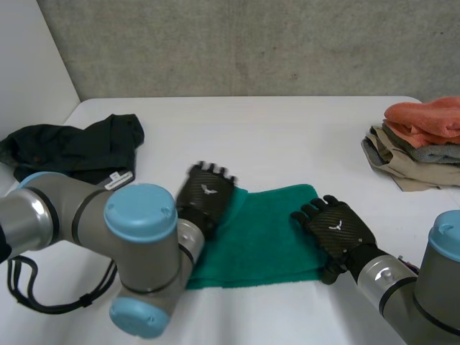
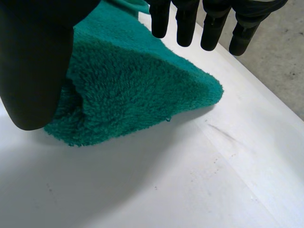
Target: Fold the laundry.
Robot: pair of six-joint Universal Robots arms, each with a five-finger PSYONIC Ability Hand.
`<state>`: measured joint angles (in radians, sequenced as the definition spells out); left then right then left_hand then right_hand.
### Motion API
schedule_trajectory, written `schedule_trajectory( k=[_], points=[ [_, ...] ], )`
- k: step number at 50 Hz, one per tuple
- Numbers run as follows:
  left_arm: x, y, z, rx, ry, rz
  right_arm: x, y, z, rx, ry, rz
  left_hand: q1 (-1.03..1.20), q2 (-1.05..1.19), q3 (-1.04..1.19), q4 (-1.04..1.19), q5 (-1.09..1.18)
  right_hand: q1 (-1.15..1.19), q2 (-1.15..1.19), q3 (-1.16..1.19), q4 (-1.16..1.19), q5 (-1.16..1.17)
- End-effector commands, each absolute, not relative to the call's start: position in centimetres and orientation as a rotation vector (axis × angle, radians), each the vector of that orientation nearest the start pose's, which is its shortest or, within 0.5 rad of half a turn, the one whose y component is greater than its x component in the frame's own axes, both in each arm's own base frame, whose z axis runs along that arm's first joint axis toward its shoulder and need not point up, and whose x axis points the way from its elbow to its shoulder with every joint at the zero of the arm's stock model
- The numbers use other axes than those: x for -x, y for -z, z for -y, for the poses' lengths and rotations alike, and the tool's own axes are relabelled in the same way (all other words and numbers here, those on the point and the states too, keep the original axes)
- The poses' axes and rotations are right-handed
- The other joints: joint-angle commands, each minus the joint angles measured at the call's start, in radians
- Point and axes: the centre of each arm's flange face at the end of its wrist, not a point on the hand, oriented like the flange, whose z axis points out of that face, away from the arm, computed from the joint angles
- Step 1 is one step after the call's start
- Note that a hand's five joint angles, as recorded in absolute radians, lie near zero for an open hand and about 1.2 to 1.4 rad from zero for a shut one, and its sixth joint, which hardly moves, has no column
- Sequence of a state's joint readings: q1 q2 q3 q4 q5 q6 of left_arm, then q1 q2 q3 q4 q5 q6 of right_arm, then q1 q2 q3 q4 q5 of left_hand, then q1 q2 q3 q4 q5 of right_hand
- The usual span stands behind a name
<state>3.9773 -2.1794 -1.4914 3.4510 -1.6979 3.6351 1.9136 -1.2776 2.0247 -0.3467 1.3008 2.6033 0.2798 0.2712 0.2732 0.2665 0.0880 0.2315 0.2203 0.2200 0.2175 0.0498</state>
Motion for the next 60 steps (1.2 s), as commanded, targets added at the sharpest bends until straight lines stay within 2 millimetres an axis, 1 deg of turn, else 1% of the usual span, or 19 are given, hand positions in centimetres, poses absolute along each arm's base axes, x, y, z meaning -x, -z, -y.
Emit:
schedule_trajectory(
  k=[1, 3, 9, 11, 15, 22, 26, 28, 30, 35, 38, 39, 41, 44, 46, 48, 50, 56, 60],
  points=[
    [30.5, -12.8, 26.0, -1.003, 1.800, -2.108, -23.8, -12.6, 20.8, 1.255, 1.720, -2.195, -0.002, 0.007, 0.005, 0.012, 0.016, 0.170, 0.181, 0.182, 0.184, 0.177],
    [29.9, -12.9, 25.8, -1.000, 1.784, -2.110, -23.8, -12.6, 20.8, 1.256, 1.729, -2.191, -0.002, 0.007, 0.005, 0.012, 0.016, 0.334, 0.345, 0.345, 0.348, 0.341],
    [28.4, -17.3, 23.5, -0.956, 1.885, -2.066, -23.8, -12.8, 20.8, 1.255, 1.757, -2.182, -0.022, -0.014, -0.016, -0.009, -0.005, 0.652, 0.663, 0.663, 0.666, 0.659],
    [28.2, -17.7, 23.0, -0.955, 1.897, -2.062, -23.7, -13.0, 20.8, 1.256, 1.762, -2.181, -0.031, -0.022, -0.024, -0.018, -0.014, 0.754, 0.765, 0.766, 0.768, 0.761],
    [27.7, -19.5, 21.7, -0.960, 1.951, -2.040, -23.6, -14.1, 20.9, 1.301, 1.829, -2.160, -0.034, -0.025, -0.027, -0.021, -0.017, 1.159, 1.170, 1.171, 1.173, 1.166],
    [26.9, -21.7, 21.0, -0.941, 2.030, -2.008, -24.0, -17.8, 22.7, 1.511, 2.123, -2.072, -0.034, -0.025, -0.027, -0.021, -0.017, 1.165, 1.176, 1.176, 1.179, 1.172],
    [25.9, -23.0, 21.6, -0.876, 2.058, -1.981, -28.3, -20.0, 20.4, 1.697, 2.227, -1.740, -0.034, -0.025, -0.027, -0.021, -0.017, 1.165, 1.176, 1.176, 1.179, 1.172],
    [25.4, -23.3, 22.1, -0.849, 2.062, -1.974, -31.6, -20.9, 17.6, 1.772, 2.204, -1.478, -0.034, -0.025, -0.027, -0.021, -0.017, 1.165, 1.176, 1.176, 1.179, 1.172],
    [25.3, -23.4, 22.1, -0.848, 2.066, -1.978, -34.2, -19.7, 15.1, 1.841, 2.086, -1.296, -0.034, -0.025, -0.027, -0.021, -0.017, 1.165, 1.176, 1.176, 1.179, 1.172],
    [25.5, -22.9, 22.0, -0.863, 2.077, -2.014, -36.7, -15.3, 12.1, 1.946, 1.854, -1.175, -0.034, -0.025, -0.027, -0.021, -0.017, 1.165, 1.176, 1.176, 1.179, 1.172],
    [25.6, -22.6, 21.9, -0.857, 2.076, -2.042, -36.7, -13.8, 12.0, 1.970, 1.812, -1.234, -0.034, -0.025, -0.027, -0.021, -0.017, 0.549, 0.560, 0.560, 0.563, 0.556],
    [25.6, -22.6, 21.9, -0.853, 2.082, -2.047, -36.3, -13.8, 12.5, 1.956, 1.823, -1.286, -0.037, -0.028, -0.030, -0.024, -0.020, 0.148, 0.159, 0.160, 0.162, 0.155],
    [25.8, -22.7, 21.9, -0.848, 2.100, -2.056, -36.1, -14.0, 12.7, 1.927, 1.838, -1.338, -0.037, -0.028, -0.030, -0.024, -0.020, -0.020, -0.009, -0.008, -0.006, -0.013],
    [26.4, -23.2, 21.7, -0.873, 2.148, -2.051, -35.5, -16.9, 13.7, 1.753, 1.908, -1.431, -0.037, -0.028, -0.030, -0.024, -0.020, -0.057, -0.046, -0.045, -0.043, -0.050],
    [27.3, -23.9, 21.2, -0.907, 2.199, -2.037, -34.2, -20.5, 15.3, 1.516, 1.985, -1.508, -0.037, -0.028, -0.030, -0.024, -0.020, -0.057, -0.046, -0.045, -0.043, -0.050],
    [27.9, -24.4, 20.9, -0.927, 2.234, -2.025, -33.4, -21.8, 16.0, 1.391, 1.991, -1.549, -0.037, -0.028, -0.030, -0.024, -0.020, -0.057, -0.046, -0.045, -0.043, -0.050],
    [29.0, -25.1, 20.1, -0.949, 2.293, -2.021, -31.9, -22.7, 17.4, 1.143, 1.892, -1.691, -0.037, -0.028, -0.030, -0.024, -0.020, -0.057, -0.046, -0.045, -0.043, -0.050],
    [32.1, -24.1, 17.9, -0.996, 2.358, -2.192, -29.5, -22.7, 19.6, 0.867, 1.652, -1.947, -0.013, -0.005, -0.007, 0.000, 0.004, -0.057, -0.046, -0.045, -0.043, -0.050],
    [33.0, -20.6, 17.0, -1.037, 2.167, -2.420, -29.9, -20.1, 20.4, 0.877, 1.489, -2.074, -0.013, -0.005, -0.007, 0.000, 0.004, -0.057, -0.046, -0.045, -0.043, -0.050]
  ],
)
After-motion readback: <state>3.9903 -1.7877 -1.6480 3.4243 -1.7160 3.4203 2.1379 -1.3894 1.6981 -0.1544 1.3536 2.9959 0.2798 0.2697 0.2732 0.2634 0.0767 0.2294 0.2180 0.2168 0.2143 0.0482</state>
